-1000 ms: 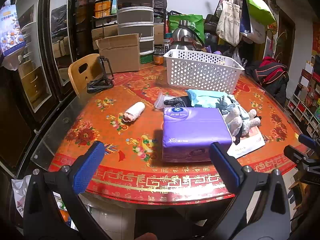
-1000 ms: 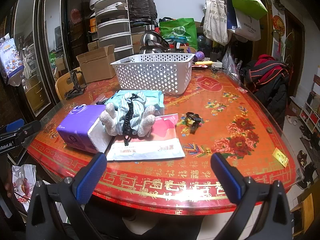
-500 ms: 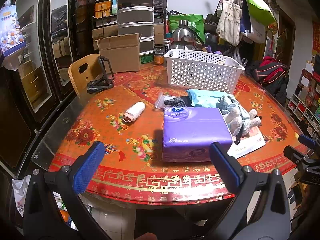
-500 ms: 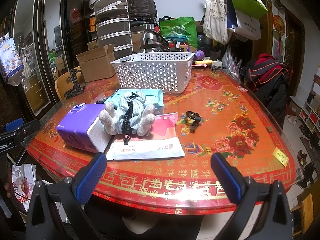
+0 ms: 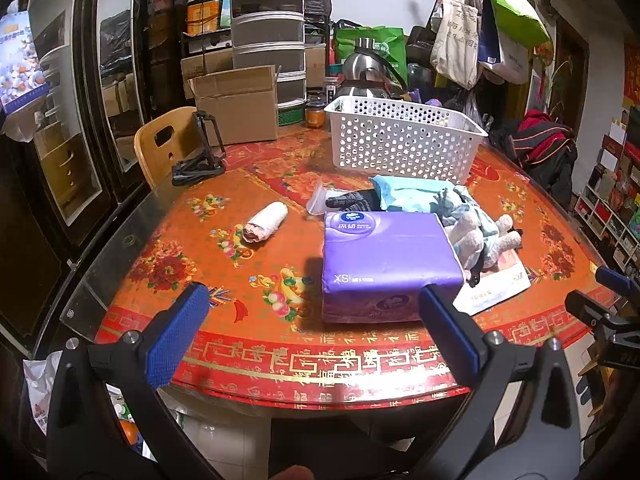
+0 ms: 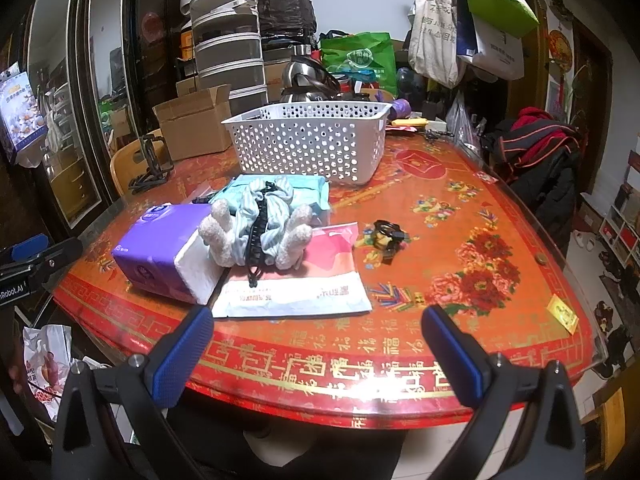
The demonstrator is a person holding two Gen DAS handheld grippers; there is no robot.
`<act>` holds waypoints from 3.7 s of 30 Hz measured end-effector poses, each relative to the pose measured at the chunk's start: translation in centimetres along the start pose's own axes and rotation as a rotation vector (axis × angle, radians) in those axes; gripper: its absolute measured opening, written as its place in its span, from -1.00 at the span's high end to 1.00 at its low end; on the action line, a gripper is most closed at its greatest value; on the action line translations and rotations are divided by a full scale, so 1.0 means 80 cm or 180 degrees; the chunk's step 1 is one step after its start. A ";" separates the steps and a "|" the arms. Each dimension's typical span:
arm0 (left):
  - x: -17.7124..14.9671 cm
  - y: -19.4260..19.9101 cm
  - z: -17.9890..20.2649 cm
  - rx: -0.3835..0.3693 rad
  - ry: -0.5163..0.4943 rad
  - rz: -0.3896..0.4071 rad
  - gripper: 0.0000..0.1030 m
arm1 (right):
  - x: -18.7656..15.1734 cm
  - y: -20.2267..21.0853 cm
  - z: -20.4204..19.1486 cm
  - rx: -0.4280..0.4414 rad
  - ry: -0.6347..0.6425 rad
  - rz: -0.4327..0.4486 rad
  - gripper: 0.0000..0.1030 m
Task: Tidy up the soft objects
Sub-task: 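Grasp the black coiled cable with the right gripper while the left gripper grasps the white rolled sock, then carry both items over the white basket while the left gripper releases the sock inside, then open the right gripper to drop the black cable into the basket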
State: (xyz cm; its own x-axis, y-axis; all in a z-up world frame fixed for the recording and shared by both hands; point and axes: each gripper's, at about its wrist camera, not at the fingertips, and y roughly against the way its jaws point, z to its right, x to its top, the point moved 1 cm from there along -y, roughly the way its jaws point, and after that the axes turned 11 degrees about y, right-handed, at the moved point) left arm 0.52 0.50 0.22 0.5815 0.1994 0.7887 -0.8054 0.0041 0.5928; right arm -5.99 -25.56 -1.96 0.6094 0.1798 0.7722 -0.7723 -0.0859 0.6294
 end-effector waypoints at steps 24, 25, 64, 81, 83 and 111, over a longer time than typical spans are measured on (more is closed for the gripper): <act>0.081 -0.219 -0.132 0.0294 0.0229 -0.0536 -0.86 | 0.041 -0.200 0.129 -0.0113 -0.0242 -0.0654 -0.43; 0.082 -0.227 -0.129 0.0278 0.0187 -0.0567 -0.81 | 0.044 -0.202 0.127 -0.0091 -0.0224 -0.0669 -0.39; 0.183 -0.255 -0.029 -0.0121 -0.0262 -0.0405 0.41 | 0.187 -0.190 0.150 0.0137 0.0045 -0.0198 0.33; 0.351 -0.399 0.162 -0.0081 -0.0421 -0.0964 0.41 | 0.344 -0.348 0.131 0.0086 0.0359 -0.0691 0.33; 0.346 -0.417 0.170 0.0009 -0.0433 -0.1008 0.41 | 0.343 -0.364 0.130 0.0106 0.0358 -0.0780 0.33; 0.240 -0.239 0.051 -0.0005 -0.0530 -0.0262 -0.63 | 0.218 -0.179 0.115 -0.0117 0.0264 0.0061 -0.24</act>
State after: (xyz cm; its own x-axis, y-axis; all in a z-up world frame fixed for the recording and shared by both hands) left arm 27.54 0.22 4.71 0.6564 0.0334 0.7536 -0.7543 0.0152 0.6563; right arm 17.34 -30.24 3.32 0.5786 0.2592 0.7733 -0.7907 -0.0544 0.6098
